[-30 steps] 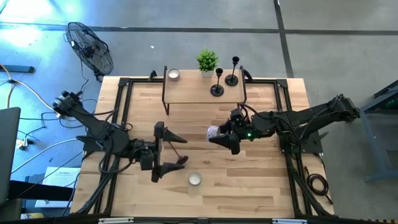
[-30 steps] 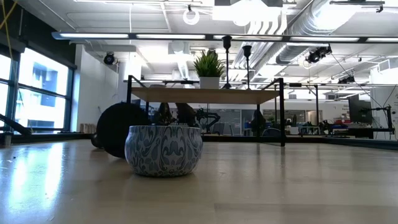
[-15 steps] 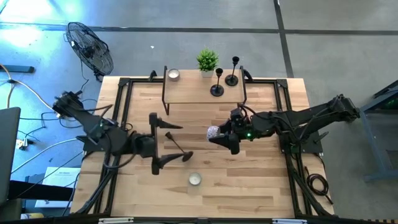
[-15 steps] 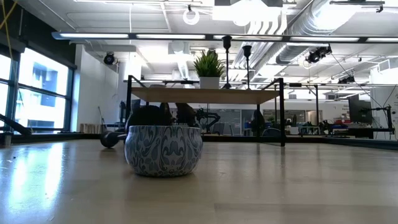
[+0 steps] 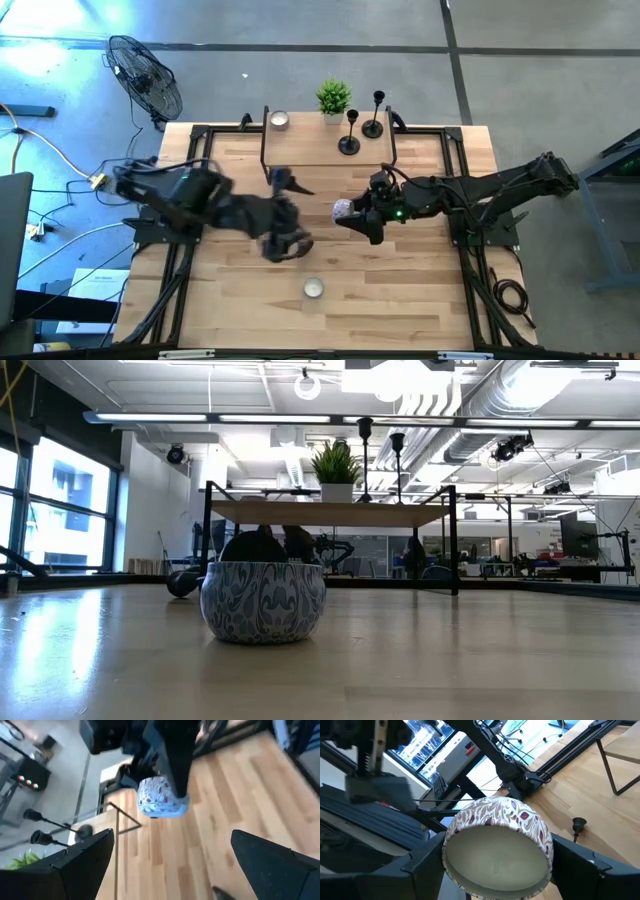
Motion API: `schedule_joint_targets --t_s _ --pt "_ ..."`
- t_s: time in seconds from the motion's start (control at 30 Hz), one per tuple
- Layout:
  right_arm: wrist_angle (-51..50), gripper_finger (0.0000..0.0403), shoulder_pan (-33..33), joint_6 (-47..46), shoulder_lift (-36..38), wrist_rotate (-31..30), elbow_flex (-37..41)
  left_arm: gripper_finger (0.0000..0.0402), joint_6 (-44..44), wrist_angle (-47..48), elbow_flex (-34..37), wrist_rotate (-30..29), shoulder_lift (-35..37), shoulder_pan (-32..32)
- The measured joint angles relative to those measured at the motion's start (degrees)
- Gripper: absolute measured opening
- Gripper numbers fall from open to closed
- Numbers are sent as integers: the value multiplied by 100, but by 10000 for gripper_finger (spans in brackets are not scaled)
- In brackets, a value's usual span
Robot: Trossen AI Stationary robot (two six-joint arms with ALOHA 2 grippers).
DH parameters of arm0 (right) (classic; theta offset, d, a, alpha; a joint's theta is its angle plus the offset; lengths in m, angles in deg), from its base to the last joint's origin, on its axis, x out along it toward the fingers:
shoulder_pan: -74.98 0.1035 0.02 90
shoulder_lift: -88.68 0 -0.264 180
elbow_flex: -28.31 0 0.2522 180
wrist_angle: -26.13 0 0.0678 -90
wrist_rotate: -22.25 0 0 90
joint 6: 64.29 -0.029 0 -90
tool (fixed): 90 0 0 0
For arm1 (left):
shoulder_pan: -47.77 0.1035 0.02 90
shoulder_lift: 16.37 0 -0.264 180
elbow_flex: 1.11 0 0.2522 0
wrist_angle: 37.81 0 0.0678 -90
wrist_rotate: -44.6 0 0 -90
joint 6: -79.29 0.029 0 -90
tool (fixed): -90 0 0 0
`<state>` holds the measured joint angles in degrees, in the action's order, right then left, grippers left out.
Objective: Pick & Place candle stick holders
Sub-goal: Put the white red scented candle on the shelf
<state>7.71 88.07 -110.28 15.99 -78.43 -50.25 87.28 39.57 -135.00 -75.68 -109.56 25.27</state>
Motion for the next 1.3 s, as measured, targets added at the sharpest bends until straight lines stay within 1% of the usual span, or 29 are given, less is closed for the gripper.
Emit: schedule_joint_targets --t_s 0.1,0.23,0.4,0.53,0.7,0.87,0.93,1.07,1.2,1.3 --pt "14 288 0 -2 0 -2 0 397 43 337 -352 190 -386 187" --pt "20 288 2 -1 0 -2 0 397 187 343 -541 243 -695 225" --pt "18 288 2 -2 0 -2 0 397 551 -136 -564 124 -810 225" --pt "5 288 4 0 0 -2 0 397 571 -471 -564 141 -810 225" --pt "-1 288 3 0 0 -4 0 397 577 -424 -564 293 -824 227" --pt "-5 288 2 0 0 -4 0 397 848 -401 -558 275 -1102 237" --pt "-62 288 2 0 0 -7 4 397 1018 -445 -558 177 -1185 290" --pt "-55 288 2 1 -4 -11 9 397 1044 -522 -558 -119 -1263 339" --pt "-66 288 2 0 -4 -15 4 397 1145 -710 -558 -204 -1263 341" --pt "-64 288 2 0 -4 -26 4 397 1191 -671 -558 -286 -1263 340"
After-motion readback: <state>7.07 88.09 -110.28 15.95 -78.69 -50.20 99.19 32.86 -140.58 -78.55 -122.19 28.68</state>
